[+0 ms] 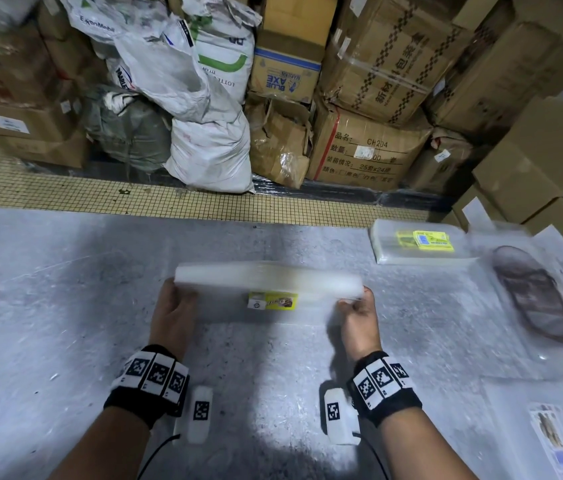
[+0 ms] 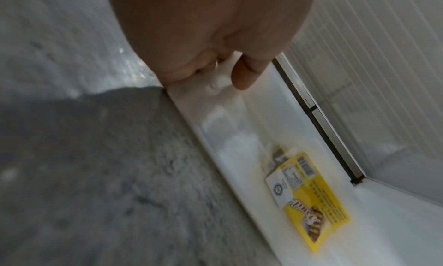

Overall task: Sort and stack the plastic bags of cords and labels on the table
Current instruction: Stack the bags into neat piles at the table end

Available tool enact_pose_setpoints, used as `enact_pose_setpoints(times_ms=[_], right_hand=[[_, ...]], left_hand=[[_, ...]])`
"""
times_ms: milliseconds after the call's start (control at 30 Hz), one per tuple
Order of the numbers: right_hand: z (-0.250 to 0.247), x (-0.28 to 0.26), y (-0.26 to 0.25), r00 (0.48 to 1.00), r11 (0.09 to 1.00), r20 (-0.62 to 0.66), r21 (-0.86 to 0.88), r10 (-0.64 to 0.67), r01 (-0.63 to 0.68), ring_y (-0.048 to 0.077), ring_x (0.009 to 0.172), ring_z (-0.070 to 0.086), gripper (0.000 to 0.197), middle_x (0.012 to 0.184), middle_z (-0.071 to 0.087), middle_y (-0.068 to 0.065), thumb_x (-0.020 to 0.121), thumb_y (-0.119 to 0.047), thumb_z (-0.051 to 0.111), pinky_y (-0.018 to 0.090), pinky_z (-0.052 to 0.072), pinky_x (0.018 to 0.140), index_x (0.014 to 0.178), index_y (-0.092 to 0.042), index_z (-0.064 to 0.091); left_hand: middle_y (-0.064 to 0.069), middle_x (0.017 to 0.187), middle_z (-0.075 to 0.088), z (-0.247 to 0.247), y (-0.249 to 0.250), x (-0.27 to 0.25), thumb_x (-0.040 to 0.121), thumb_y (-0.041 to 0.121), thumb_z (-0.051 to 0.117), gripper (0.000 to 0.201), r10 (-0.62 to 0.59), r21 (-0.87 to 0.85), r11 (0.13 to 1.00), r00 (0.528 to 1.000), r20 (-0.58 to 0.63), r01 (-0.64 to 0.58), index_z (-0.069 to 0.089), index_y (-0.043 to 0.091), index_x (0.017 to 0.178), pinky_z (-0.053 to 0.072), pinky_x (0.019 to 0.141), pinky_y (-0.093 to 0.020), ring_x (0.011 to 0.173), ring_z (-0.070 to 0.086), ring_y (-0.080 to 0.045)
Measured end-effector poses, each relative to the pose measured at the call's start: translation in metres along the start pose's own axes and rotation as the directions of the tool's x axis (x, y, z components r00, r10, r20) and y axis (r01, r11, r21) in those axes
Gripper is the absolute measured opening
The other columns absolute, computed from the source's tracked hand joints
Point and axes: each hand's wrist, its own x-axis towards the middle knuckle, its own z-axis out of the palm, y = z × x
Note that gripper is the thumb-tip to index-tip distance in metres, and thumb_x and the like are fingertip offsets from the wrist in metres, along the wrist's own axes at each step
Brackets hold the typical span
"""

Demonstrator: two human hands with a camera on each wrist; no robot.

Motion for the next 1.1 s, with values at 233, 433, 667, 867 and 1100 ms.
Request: enact_pose_setpoints(times_ms=[233, 433, 667, 867, 1100], right_hand=[[-0.009, 0.019, -0.011, 0.998, 0.986, 0.051, -0.164, 0.028, -0.019, 0.018, 0.077, 0.055, 0.031, 0.087, 0.058, 0.006, 0.089, 0.018, 0.047, 0.03, 0.047, 0.07, 0.087, -0.013, 0.05], [-0.014, 0.032, 0.005, 0.97, 0.921, 0.088, -0.343, 0.226, -0.184, 0.017, 0.069, 0.041, 0.031, 0.074, 0.042, 0.007, 0.088, 0.014, 0.042, 0.032, 0.034, 0.061, 0.072, -0.013, 0.039], [-0.018, 0.028, 0.005, 0.969, 0.885, 0.076, -0.428, 0.235, -0.181, 0.02, 0.076, 0.053, 0.013, 0.081, 0.056, 0.008, 0.092, 0.004, 0.047, 0.031, 0.044, 0.07, 0.086, -0.007, 0.053], [-0.016, 0.033, -0.01, 0.983, 0.869, 0.079, -0.482, 0.165, -0.108, 0.025, 0.085, 0.059, 0.014, 0.091, 0.063, 0.009, 0.089, 0.001, 0.047, 0.035, 0.048, 0.079, 0.096, -0.006, 0.057], [-0.004, 0.077, -0.049, 0.99, 0.859, 0.099, -0.511, 0.1, -0.036, 0.026, 0.087, 0.056, 0.016, 0.087, 0.058, 0.005, 0.092, 0.001, 0.047, 0.033, 0.045, 0.076, 0.087, -0.014, 0.051]], left_hand=[[-0.001, 0.091, 0.058, -0.001, 0.015, 0.012, 0.092, 0.007, 0.046, 0.017, -0.1, 0.292, 0.952, 0.995, 0.031, 0.086, 0.051, 0.015, 0.106, 0.04, 0.064, -0.031, 0.086, 0.054, -0.021], [-0.021, 0.117, 0.055, -0.003, 0.008, 0.009, 0.094, 0.017, 0.049, 0.036, -0.216, 0.523, 0.84, 0.974, 0.076, 0.145, 0.049, 0.001, 0.126, 0.031, 0.08, -0.029, 0.11, 0.053, -0.033], [-0.026, 0.133, 0.049, 0.002, 0.006, 0.005, 0.1, 0.014, 0.042, 0.039, -0.26, 0.549, 0.811, 0.965, 0.033, 0.2, 0.039, 0.002, 0.137, 0.029, 0.082, -0.031, 0.119, 0.049, -0.036], [-0.018, 0.12, 0.052, 0.008, 0.013, 0.007, 0.097, 0.01, 0.044, 0.035, -0.206, 0.489, 0.857, 0.978, 0.033, 0.164, 0.042, 0.004, 0.131, 0.036, 0.084, -0.033, 0.104, 0.049, -0.028], [-0.019, 0.123, 0.053, 0.034, 0.046, 0.043, 0.098, 0.014, 0.041, 0.038, -0.148, 0.485, 0.869, 0.987, 0.068, 0.097, 0.037, 0.007, 0.135, 0.04, 0.087, -0.037, 0.108, 0.052, -0.034]])
